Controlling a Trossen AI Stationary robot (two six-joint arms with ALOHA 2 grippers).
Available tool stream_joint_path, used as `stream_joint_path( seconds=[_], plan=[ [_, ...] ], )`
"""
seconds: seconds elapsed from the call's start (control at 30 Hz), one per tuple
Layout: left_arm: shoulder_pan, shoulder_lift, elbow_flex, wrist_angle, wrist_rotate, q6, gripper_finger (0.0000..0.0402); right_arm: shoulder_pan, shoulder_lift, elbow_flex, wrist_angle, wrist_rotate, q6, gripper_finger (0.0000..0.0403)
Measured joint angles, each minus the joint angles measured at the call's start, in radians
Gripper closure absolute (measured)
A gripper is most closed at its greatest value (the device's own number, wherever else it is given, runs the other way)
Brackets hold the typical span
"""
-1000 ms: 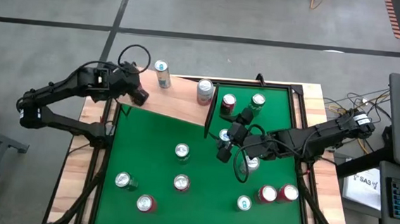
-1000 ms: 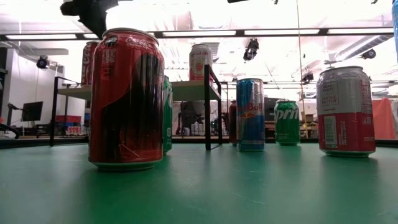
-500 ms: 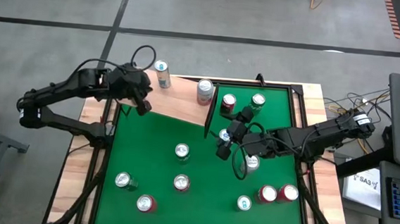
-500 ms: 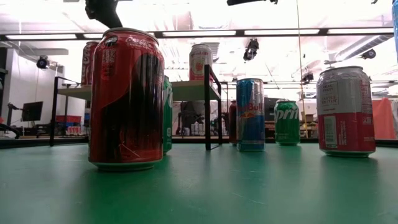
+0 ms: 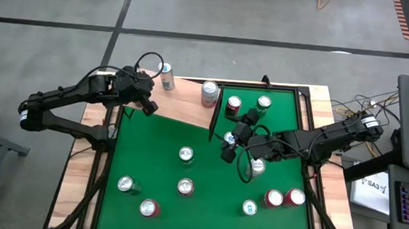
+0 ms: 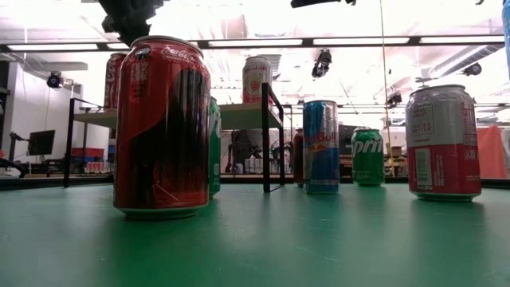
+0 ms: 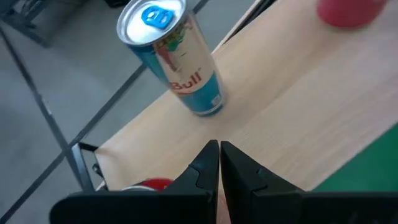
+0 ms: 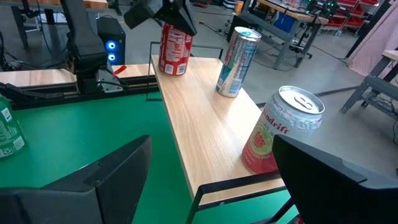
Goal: Place canned beverage on shelf
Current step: Put the red/black soda can on the shelf
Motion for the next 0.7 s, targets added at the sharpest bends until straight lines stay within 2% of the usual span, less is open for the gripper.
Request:
stream_joint_path(
  seconds=[0.47,0.7],
  plan=[
    [0.000,-0.001,-0.003,-0.066,-0.044,-0.075,0.0402,0.000,0.000,0.000,-0.001,0.000,0.000,0.0078],
    [0.001,-0.001,-0.003,-0.095,-0.101,-0.108,0.0402,0.000,0.000,0.000,-0.002,0.000,0.000,0.0078]
  ],
)
